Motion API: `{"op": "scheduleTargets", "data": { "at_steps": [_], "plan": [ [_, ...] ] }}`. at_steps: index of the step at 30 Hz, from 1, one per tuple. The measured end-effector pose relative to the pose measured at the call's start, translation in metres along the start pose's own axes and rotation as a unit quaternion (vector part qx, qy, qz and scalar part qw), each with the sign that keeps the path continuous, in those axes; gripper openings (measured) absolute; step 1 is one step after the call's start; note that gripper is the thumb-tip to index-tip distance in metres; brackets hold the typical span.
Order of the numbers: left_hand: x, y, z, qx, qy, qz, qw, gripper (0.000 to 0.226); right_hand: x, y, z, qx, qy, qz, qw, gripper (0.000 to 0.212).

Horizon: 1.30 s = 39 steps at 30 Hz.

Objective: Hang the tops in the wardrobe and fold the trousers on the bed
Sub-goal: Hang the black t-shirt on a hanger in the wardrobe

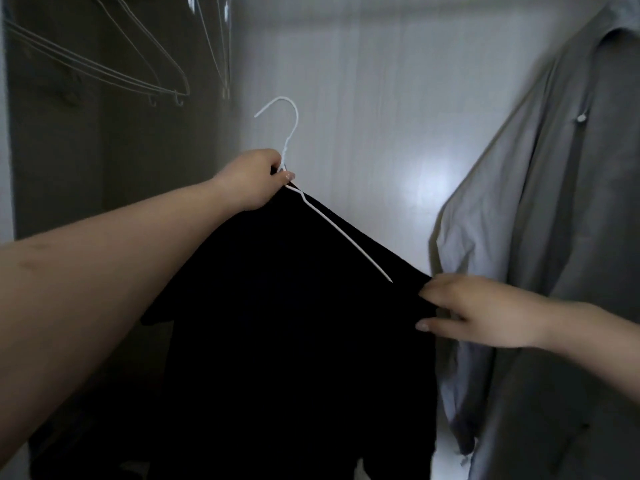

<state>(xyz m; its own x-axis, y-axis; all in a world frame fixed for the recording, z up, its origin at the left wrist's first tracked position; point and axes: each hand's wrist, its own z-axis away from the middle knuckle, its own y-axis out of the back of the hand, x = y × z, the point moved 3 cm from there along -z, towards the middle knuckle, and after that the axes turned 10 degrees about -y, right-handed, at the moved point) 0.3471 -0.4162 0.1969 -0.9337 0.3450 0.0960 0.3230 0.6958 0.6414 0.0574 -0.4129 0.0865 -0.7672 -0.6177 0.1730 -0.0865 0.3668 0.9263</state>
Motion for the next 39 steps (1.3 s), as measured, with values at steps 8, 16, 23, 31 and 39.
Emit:
{"op": "scheduleTargets", "data": {
  "at_steps": [8,16,23,31,39],
  "plan": [
    [0.025,-0.011,0.007,0.006,-0.040,0.017,0.999,0.041,-0.010,0.035,-0.017,0.067,-0.006,-0.010,0.998,0.025],
    [0.036,-0.010,0.011,0.017,-0.054,0.144,0.988,0.032,-0.010,0.041,-0.015,0.239,-0.027,-0.113,0.964,0.047],
    [0.011,-0.006,0.010,-0.009,-0.042,0.121,0.992,0.024,0.024,0.044,0.011,0.291,-0.056,-0.209,0.932,0.040],
    [0.003,-0.012,0.016,-0.022,-0.134,-0.019,0.991,0.060,0.041,0.051,0.026,0.270,-0.040,-0.164,0.948,0.038],
    [0.017,-0.016,0.012,0.019,-0.186,-0.036,0.982,0.010,0.061,0.063,0.024,0.181,-0.105,-0.146,0.967,0.020]
  ]
}}
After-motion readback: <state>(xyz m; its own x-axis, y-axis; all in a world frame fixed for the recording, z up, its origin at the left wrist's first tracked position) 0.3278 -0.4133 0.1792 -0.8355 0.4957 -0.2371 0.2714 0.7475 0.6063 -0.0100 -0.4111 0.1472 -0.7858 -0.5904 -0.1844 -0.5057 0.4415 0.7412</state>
